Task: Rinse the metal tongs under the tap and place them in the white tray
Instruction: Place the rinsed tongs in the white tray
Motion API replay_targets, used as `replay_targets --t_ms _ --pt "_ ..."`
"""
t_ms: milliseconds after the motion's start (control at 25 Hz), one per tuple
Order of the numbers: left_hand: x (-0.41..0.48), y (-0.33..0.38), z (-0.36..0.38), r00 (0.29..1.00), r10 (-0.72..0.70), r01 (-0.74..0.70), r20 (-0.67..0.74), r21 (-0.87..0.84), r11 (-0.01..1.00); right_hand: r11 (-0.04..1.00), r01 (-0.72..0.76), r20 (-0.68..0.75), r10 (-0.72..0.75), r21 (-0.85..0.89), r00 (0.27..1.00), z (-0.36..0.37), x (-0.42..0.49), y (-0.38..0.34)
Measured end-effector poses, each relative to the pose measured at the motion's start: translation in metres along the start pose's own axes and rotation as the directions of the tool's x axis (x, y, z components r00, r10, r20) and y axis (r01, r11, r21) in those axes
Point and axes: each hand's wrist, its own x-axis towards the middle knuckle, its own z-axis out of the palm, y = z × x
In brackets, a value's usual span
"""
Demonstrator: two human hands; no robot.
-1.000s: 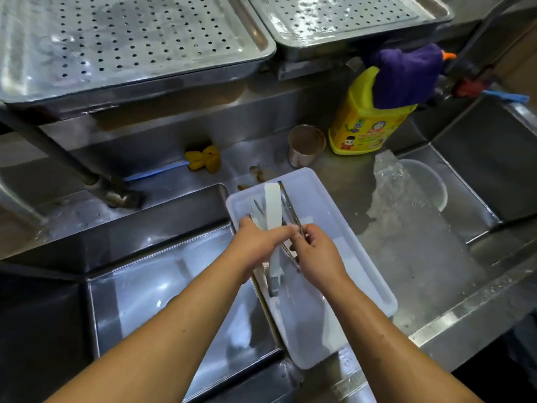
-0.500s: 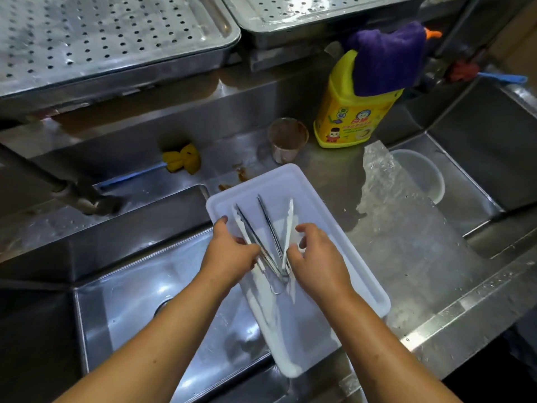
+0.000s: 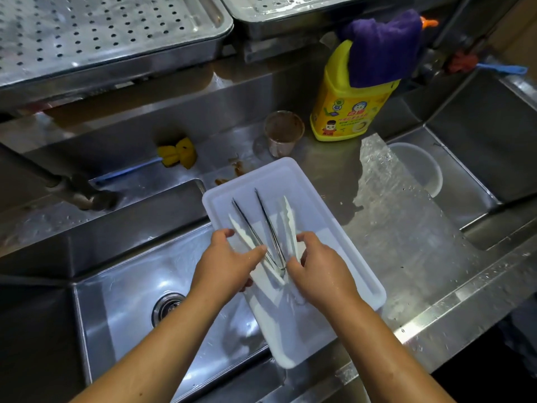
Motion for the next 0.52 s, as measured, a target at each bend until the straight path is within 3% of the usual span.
replay_targets --t_ms 80,200,400,520 --pt "-0.001 -0.007 -0.005 1.000 -0.012 0.014 -0.018 0.149 0.989 0.999 0.003 -0.049 -0.005 -0.046 0.999 0.001 -0.005 0.001" --pt "0.005 -0.010 -0.006 0.997 0.062 -0.049 -0.049 0.230 0.972 0.991 0.121 -0.192 -0.131 -0.059 0.973 0.002 0.003 -0.010" --pt "0.015 -0.012 0.000 0.980 0.183 -0.147 -0.080 0.336 0.930 0.946 0.100 -0.058 -0.124 -0.309 0.991 0.013 0.027 -0.041" --pt "0.020 -0.016 0.002 0.979 0.189 -0.155 -0.081 0.310 0.938 0.951 0.102 -0.071 -0.128 -0.290 0.989 0.016 0.028 -0.045"
